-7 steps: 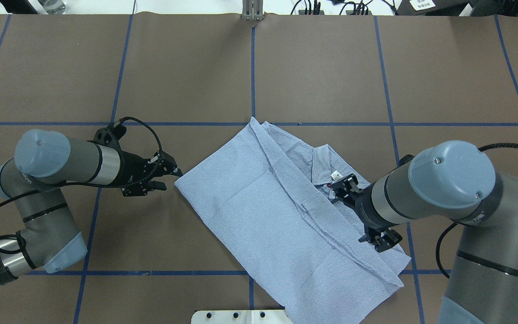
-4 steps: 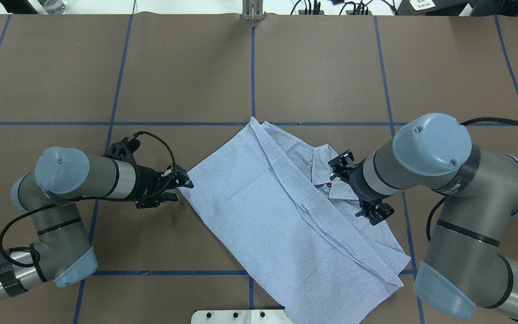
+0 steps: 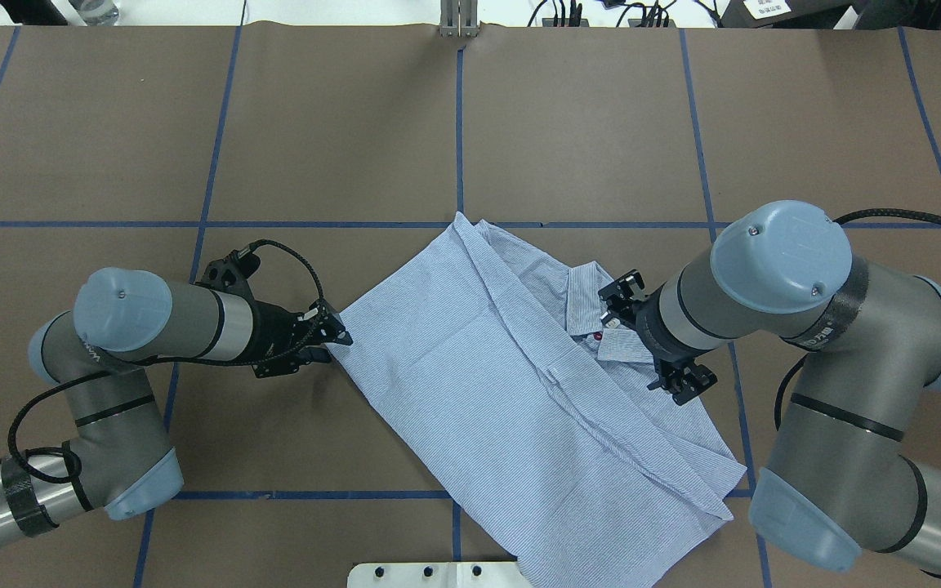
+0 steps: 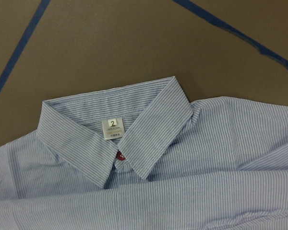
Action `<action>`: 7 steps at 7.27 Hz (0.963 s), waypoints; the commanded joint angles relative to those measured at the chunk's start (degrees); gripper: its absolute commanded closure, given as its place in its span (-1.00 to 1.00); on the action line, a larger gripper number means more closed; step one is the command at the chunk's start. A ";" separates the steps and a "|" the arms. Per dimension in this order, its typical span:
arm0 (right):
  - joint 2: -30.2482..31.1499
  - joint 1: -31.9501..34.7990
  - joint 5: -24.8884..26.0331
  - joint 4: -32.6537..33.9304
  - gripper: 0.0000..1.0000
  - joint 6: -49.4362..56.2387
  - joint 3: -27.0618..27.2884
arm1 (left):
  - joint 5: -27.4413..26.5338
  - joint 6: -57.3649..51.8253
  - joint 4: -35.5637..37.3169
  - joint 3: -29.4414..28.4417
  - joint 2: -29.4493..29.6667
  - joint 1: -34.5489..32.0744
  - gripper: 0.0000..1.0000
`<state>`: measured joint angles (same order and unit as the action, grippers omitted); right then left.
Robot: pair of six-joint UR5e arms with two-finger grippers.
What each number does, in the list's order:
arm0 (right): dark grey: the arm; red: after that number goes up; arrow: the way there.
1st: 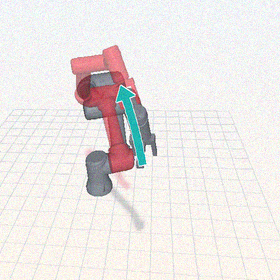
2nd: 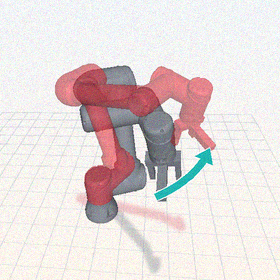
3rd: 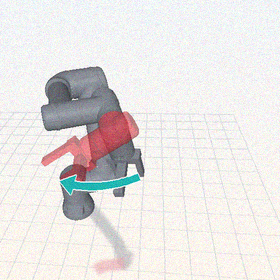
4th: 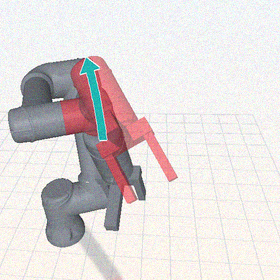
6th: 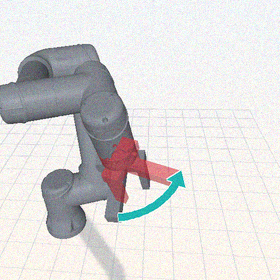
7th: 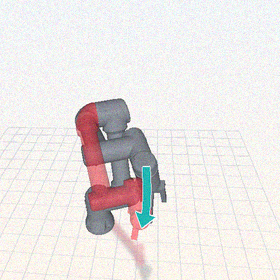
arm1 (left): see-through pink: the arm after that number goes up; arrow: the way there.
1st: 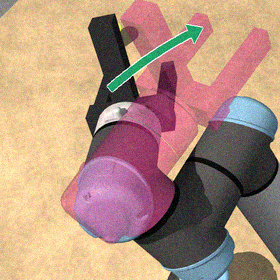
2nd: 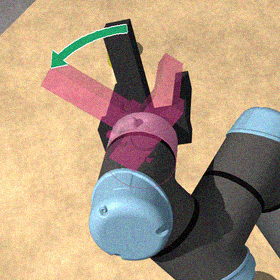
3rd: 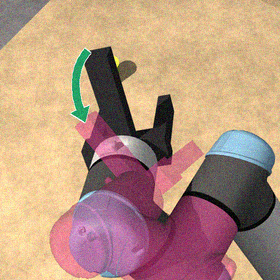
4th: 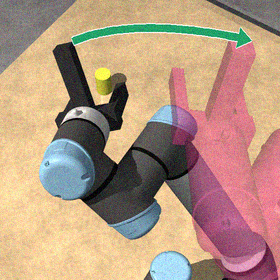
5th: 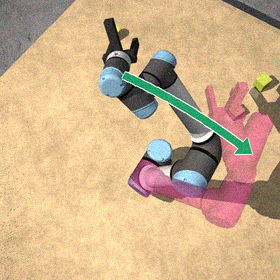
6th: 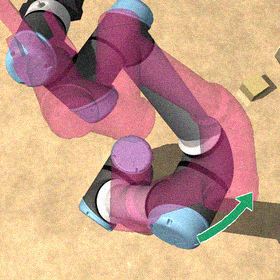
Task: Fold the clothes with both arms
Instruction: 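Rotate the shirt with both grippers until it lies lengthwise toward the robot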
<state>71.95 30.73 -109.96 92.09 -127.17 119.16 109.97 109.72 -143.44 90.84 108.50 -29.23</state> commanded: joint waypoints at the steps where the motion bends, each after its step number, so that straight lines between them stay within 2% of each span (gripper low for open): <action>1: -0.05 0.12 0.10 0.19 -1.00 -0.01 -0.16 | -0.72 0.05 0.00 -0.14 0.05 -0.03 0.61; 2: -0.05 0.12 0.18 0.19 -1.00 -0.01 -0.25 | -1.07 -0.03 0.00 0.38 -0.30 -0.29 1.00; 4: -0.23 0.38 0.10 0.28 -1.00 -0.01 -0.25 | -1.16 -1.08 0.00 0.04 0.04 -0.91 1.00; 5: -0.23 0.38 0.10 0.28 -1.00 -0.01 -0.25 | -1.16 -5.53 0.17 -0.66 0.22 -3.17 1.00; 6: -0.14 0.56 0.44 0.28 -1.00 -0.01 -0.25 | -1.08 -11.23 0.35 -4.23 2.48 -6.42 1.00; 7: -0.23 0.65 0.62 0.19 -1.00 -0.01 -0.07 | -0.99 -13.37 0.35 -12.10 9.21 -9.49 1.00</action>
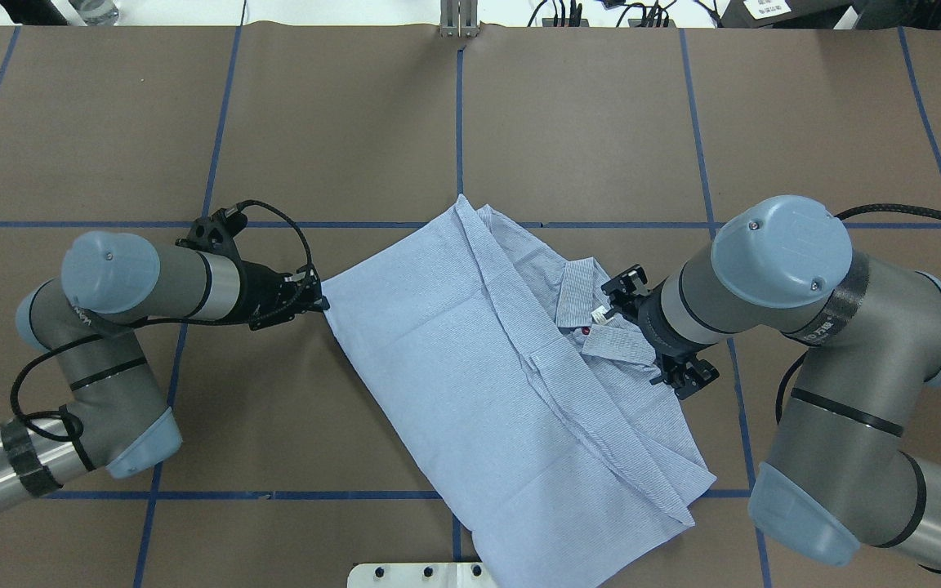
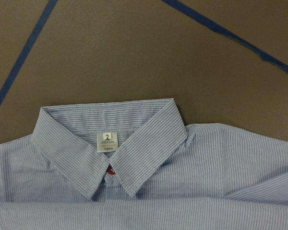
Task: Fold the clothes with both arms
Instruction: 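Rotate the shirt with both grippers until it lies lengthwise toward the robot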
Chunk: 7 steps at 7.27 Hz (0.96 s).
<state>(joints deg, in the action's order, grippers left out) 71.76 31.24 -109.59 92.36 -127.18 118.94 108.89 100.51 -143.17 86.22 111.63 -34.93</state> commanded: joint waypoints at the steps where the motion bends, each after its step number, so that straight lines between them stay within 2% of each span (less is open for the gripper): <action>1: -0.13 0.13 0.35 -0.16 -1.00 0.00 0.32 | 0.10 -4.71 -0.35 -14.43 11.97 -6.79 1.00; 3: -1.26 0.57 0.52 -0.33 -1.00 0.00 0.50 | -0.77 -12.07 -0.62 -23.86 19.81 -10.85 1.00; 4: -2.32 0.75 0.52 -0.42 -1.00 0.00 0.41 | -3.57 -12.97 -0.71 -30.35 25.42 -10.86 1.00; 5: -3.46 0.75 1.48 -0.42 -1.00 0.09 0.24 | -3.94 -13.41 -0.79 -33.63 27.91 -10.86 1.00; 6: -4.77 0.49 4.36 -0.33 -1.00 0.00 0.15 | -3.95 -14.11 -0.79 -33.75 27.94 -11.21 0.52; 7: -5.92 -0.47 7.78 -0.42 -1.00 0.00 -0.64 | -3.95 -15.86 -0.71 -33.75 27.85 -12.95 -0.14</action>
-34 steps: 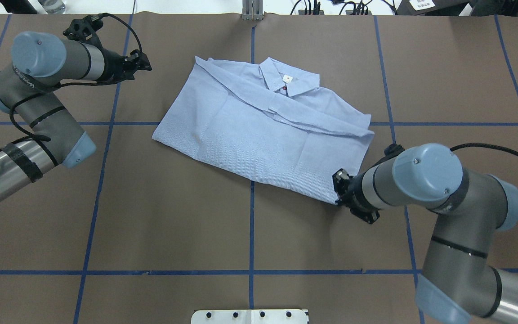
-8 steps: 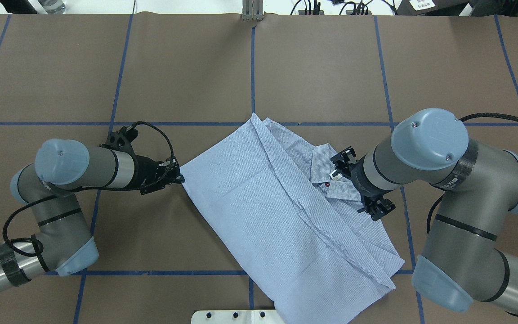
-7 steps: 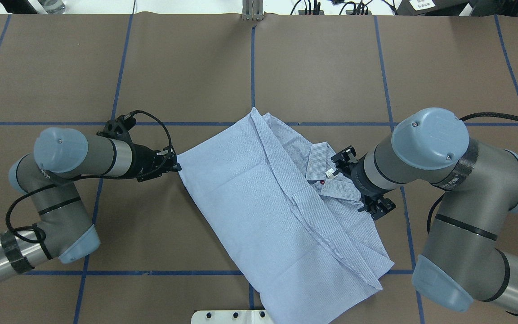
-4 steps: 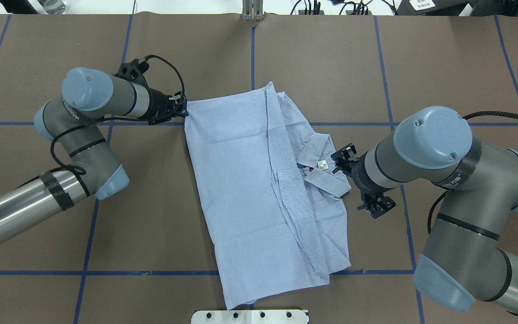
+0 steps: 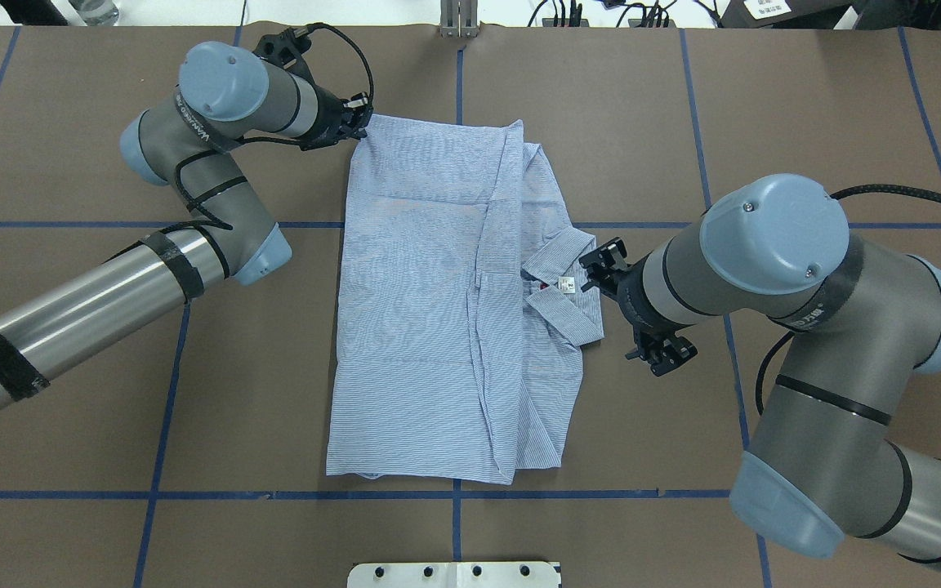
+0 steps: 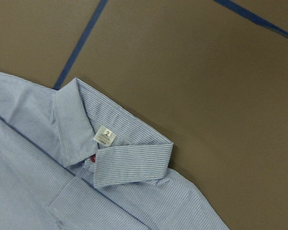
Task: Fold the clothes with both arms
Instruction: 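Rotate the shirt with both grippers until it lies lengthwise toward the robot, then withdraw the left gripper while moving the right gripper to the shirt's near end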
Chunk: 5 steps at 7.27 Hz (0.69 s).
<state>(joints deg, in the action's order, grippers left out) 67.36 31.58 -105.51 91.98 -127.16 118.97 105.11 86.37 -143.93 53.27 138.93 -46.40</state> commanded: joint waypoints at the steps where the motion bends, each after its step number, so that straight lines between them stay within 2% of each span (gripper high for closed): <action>1: -4.22 -1.86 5.30 -0.04 -1.00 -0.11 -3.45 | 0.09 -3.99 0.31 -0.71 0.21 -3.59 -0.28; 2: -7.90 -3.96 6.97 -0.04 -1.00 -0.20 -6.53 | 3.14 -4.45 0.57 2.77 -2.75 -5.52 -0.29; 3: -9.42 -5.98 8.99 -0.04 -1.00 0.24 -6.73 | 9.34 -4.54 0.84 10.37 -8.96 -7.02 -0.29; 4: -9.61 -8.79 8.92 -0.13 -1.00 4.25 -6.30 | 12.19 -4.54 0.75 19.15 -16.68 -7.47 -0.31; 5: -11.00 -11.25 8.57 0.48 -1.00 10.55 -6.56 | 12.48 -4.37 2.06 25.33 -20.67 -7.48 -0.31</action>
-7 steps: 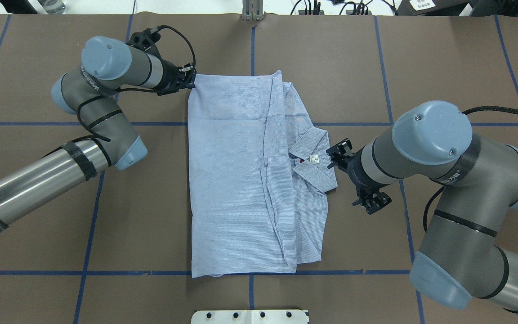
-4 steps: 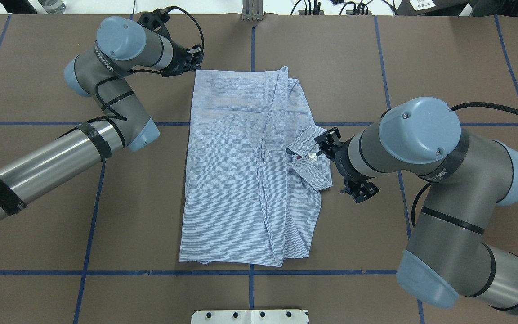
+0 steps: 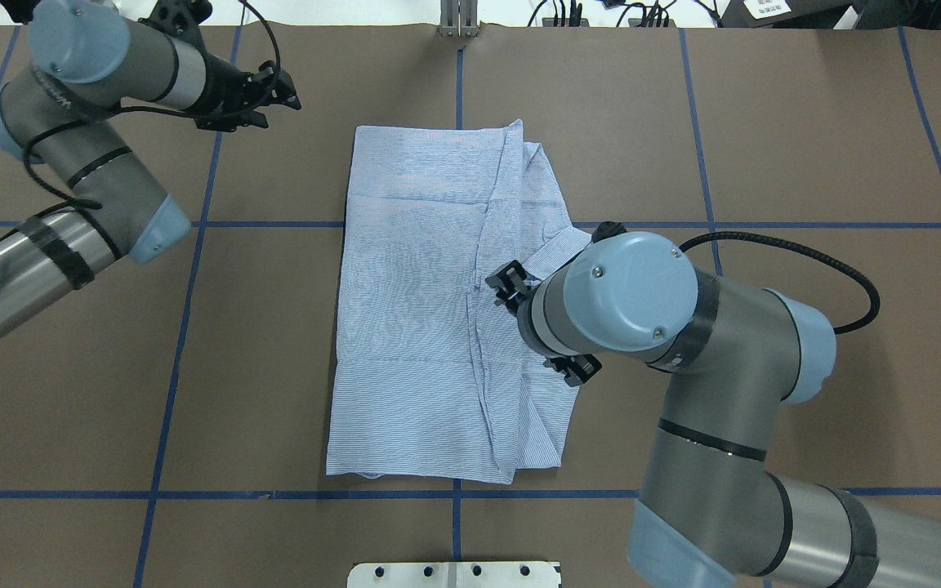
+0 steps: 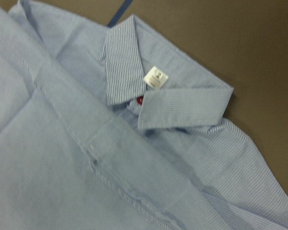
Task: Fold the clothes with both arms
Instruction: 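Withdraw the left gripper while moving the right gripper to the shirt's near end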
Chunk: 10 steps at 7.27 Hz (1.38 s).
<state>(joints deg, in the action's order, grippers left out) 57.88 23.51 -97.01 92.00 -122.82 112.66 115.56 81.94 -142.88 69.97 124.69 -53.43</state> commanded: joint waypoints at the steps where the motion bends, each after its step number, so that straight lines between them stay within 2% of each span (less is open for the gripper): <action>1: -0.93 -5.73 -0.71 2.72 -1.00 17.41 -0.42 | 3.61 0.49 2.85 12.00 -8.31 -0.54 -0.32; 2: -1.71 -7.41 -1.68 8.22 -1.00 31.19 -0.51 | 4.15 0.59 3.13 13.69 -9.98 -0.45 -0.34; 3: -1.89 -7.86 -3.69 10.02 -1.00 40.72 -0.95 | 4.15 0.59 3.13 13.88 -10.08 -0.45 -0.35; 4: -2.15 -8.13 -5.28 13.26 -1.00 50.04 -3.30 | 4.24 0.67 3.13 13.80 -10.26 -0.45 -0.36; 5: -5.63 -8.13 -5.29 19.20 -1.00 56.22 -5.76 | 4.24 0.85 3.13 13.88 -10.78 -0.28 -0.36; 6: -8.36 -8.13 -5.38 20.48 -1.00 56.90 -9.53 | 4.33 1.02 3.13 13.88 -10.79 -0.10 -0.37; 8: -9.35 -8.22 -5.38 20.76 -1.00 58.82 -12.11 | 4.33 1.03 3.05 13.62 -10.79 0.08 -0.36; 10: -13.04 -8.22 -5.38 20.85 -1.00 59.89 -18.06 | 4.33 1.63 3.13 13.71 -10.79 0.08 -0.36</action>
<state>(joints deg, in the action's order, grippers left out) 46.73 15.31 -102.36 112.74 -63.55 97.86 119.88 83.12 -139.77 83.62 113.91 -53.37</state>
